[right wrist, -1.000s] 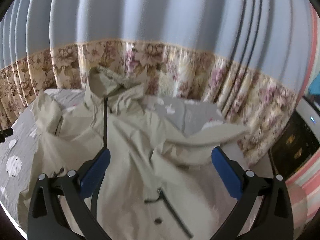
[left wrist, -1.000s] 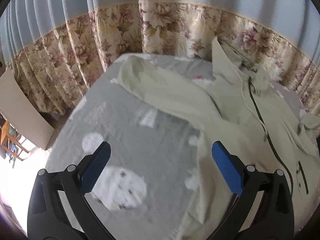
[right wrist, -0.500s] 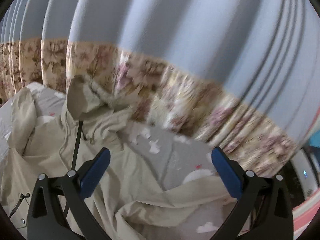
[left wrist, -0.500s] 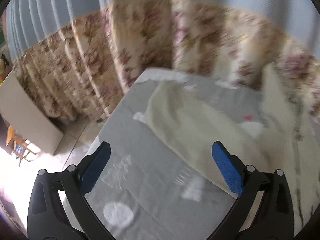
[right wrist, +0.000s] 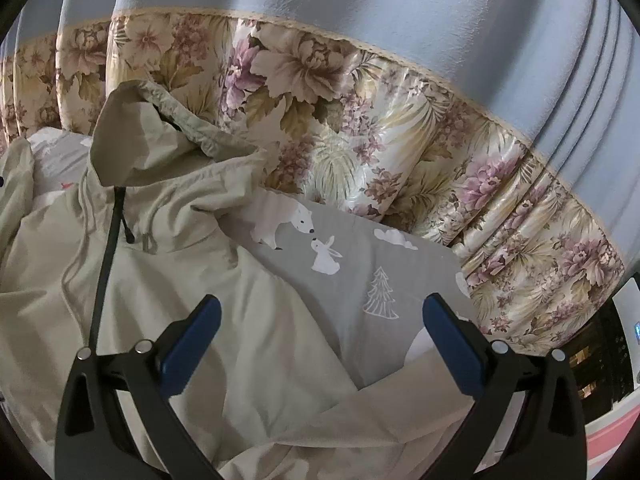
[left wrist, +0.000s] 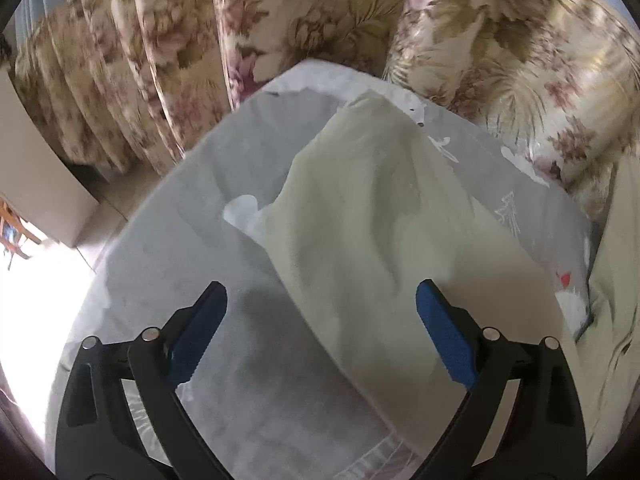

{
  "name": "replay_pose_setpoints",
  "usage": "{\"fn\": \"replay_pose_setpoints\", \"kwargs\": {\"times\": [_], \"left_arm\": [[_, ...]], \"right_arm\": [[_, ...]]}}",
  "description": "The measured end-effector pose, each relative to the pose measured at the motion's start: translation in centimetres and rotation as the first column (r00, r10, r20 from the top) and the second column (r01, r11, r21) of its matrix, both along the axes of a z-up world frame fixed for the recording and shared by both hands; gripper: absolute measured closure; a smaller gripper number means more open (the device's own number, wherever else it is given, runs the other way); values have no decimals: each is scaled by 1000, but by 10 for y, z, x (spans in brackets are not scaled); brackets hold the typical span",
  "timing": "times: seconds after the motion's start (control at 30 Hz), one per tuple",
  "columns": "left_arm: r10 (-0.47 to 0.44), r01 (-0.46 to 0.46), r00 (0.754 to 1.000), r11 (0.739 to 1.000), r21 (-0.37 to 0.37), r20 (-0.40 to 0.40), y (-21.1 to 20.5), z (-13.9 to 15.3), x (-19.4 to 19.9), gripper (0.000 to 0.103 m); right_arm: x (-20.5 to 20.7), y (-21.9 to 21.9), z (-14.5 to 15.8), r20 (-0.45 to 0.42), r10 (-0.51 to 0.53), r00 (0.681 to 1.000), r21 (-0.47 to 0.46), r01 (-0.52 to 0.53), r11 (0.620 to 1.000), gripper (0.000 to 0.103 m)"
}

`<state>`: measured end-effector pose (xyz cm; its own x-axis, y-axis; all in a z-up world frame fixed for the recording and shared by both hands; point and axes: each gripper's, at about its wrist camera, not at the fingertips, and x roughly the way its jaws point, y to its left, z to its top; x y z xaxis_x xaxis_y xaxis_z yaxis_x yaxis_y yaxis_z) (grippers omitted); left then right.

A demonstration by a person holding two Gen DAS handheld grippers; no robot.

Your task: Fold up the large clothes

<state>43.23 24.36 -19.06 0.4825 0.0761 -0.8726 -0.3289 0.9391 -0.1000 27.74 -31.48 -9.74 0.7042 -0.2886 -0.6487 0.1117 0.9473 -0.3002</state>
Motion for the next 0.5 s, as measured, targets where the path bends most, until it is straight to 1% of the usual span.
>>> {"fn": "replay_pose_setpoints", "kwargs": {"times": [0.03,0.1,0.13,0.2,0.3,0.33,0.37,0.47,0.5], "left_arm": [[-1,1,1000,1000,-7,2,1,-1,2,44],[1,-1,1000,1000,-28,9,3,-3,8,77],[15,-14,1000,999,-38,27,6,-2,8,94],[13,-9,999,998,-70,49,10,2,7,99],[13,-6,997,996,-87,74,17,9,3,100],[15,-9,997,997,-76,81,18,12,1,100],[27,-23,995,999,-37,91,22,19,-4,100],[86,-91,988,995,32,128,39,36,-18,100],[101,-107,986,993,39,135,46,39,-21,99]], "right_arm": [[0,0,-1,-3,2,1000,7,-2,1000,2],[0,-1,-2,-6,2,1000,22,-2,1000,2],[1,0,-4,-8,3,1000,30,-3,1000,2],[1,1,-6,-14,7,1000,32,-6,999,2],[-1,3,-8,-18,7,1000,20,-6,1000,2],[-3,2,-8,-15,3,1000,20,-2,1000,2],[-4,2,-8,-13,-2,1000,23,3,1000,2],[-9,-2,-5,-7,-18,1000,45,18,999,2],[-11,-3,-4,-3,-21,1000,50,21,999,2]]}}
